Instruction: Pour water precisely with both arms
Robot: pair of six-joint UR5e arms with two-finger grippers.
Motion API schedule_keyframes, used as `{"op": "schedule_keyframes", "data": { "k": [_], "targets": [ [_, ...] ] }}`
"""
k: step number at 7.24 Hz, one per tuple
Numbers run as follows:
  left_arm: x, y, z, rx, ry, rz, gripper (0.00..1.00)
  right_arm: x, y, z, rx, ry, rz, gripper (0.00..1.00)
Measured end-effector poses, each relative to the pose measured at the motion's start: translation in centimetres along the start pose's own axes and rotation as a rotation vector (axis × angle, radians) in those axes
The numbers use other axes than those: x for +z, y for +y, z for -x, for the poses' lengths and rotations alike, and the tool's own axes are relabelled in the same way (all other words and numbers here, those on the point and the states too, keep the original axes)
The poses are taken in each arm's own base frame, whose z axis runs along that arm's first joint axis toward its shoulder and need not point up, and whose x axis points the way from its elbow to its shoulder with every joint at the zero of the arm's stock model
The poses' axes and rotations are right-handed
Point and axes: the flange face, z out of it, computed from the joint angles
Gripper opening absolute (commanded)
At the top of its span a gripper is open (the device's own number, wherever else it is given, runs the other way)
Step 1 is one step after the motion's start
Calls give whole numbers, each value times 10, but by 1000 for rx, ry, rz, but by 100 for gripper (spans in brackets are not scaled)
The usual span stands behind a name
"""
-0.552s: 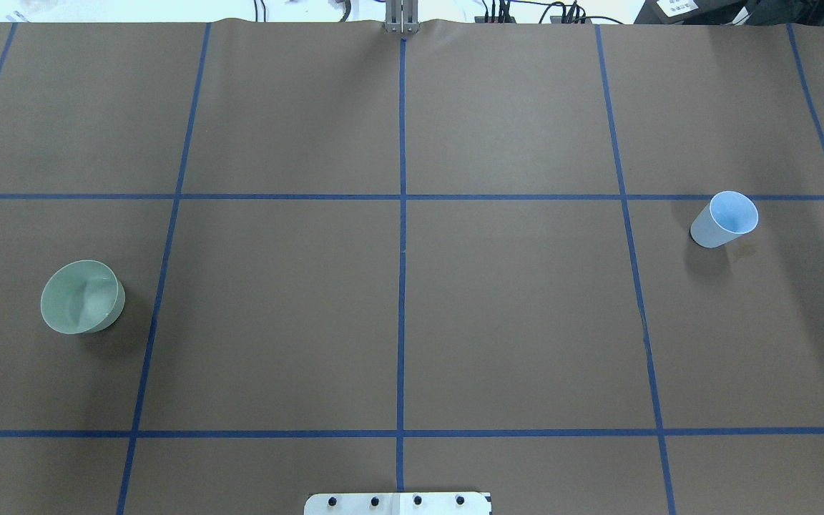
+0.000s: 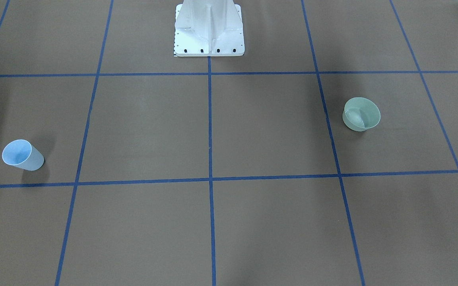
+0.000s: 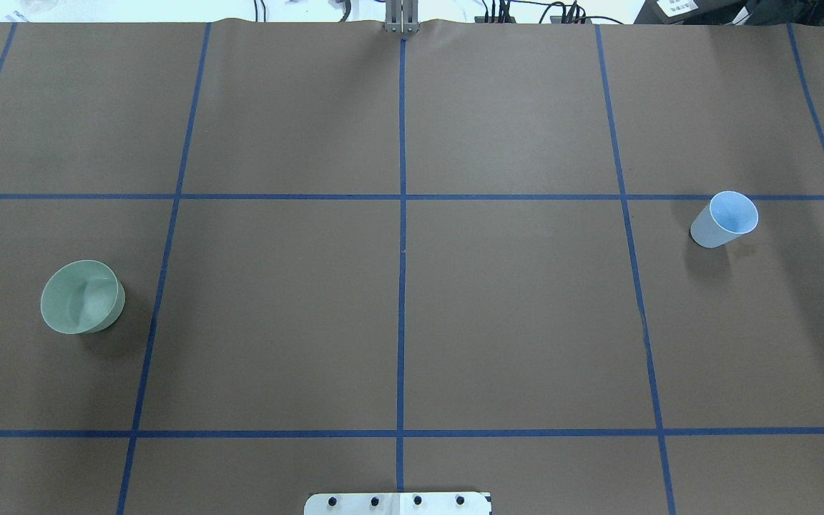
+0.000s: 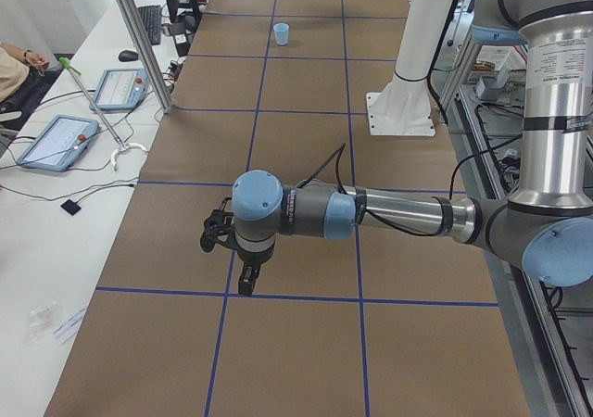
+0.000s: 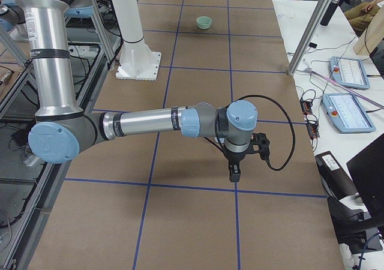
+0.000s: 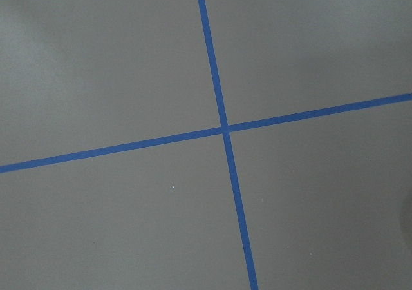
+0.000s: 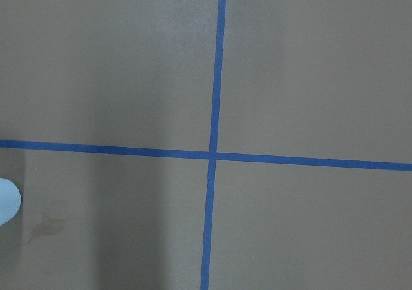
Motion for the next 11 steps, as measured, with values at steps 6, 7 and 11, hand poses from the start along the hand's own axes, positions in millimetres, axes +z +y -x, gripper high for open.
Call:
{"op": "schedule_keyframes", "data": {
  "k": [6,7,11],
  "targets": [
    [-14,-16,-24,75,7,-74,100,-21,-1,23,-39,-24,-42,100],
    [-12,-23,-36,48,46,-78,100,-19,0,23,-38,-37,-40,100],
    [35,-54,-135,45,143,-95,99,-18,0,25,-36,-60,-37,100]
  ]
}}
